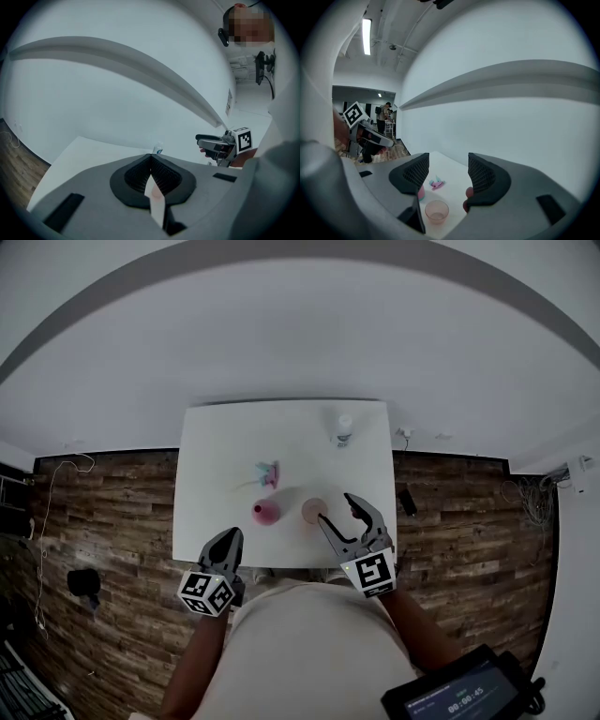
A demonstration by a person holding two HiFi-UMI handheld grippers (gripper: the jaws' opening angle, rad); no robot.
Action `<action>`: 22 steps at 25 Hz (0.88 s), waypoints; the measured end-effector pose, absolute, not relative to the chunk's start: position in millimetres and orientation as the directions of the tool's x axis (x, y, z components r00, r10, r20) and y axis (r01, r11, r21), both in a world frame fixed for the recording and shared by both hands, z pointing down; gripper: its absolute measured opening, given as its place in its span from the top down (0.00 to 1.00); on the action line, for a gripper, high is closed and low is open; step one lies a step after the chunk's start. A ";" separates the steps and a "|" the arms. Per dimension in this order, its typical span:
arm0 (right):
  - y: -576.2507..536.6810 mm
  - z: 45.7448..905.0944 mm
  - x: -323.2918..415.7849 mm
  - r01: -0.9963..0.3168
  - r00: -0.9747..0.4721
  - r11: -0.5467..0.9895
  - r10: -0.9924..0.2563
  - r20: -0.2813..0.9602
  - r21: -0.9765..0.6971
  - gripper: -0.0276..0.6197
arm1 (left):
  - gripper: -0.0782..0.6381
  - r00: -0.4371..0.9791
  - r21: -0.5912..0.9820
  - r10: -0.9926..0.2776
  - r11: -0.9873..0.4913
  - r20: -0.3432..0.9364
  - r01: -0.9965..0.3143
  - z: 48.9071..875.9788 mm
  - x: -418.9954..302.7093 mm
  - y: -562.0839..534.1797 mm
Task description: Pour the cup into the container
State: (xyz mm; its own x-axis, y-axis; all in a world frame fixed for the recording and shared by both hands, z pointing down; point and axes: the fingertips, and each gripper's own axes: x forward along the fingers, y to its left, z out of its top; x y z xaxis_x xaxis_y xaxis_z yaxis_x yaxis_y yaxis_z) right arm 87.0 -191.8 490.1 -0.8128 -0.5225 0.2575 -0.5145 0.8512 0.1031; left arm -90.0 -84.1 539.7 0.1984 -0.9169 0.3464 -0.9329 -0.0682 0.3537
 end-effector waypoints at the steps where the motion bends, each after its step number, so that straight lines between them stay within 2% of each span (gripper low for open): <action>1: -188.8 489.3 76.5 -0.521 -0.808 0.847 -0.530 0.257 0.108 0.54 | 0.88 0.207 0.350 -0.914 -0.078 0.348 -0.934 540.6 -99.3 -81.2; 22: -174.6 487.3 13.2 -0.629 -0.712 0.763 -0.643 0.283 0.151 0.55 | 0.88 0.354 0.333 -0.856 -0.232 0.377 -0.914 541.8 -161.4 -84.1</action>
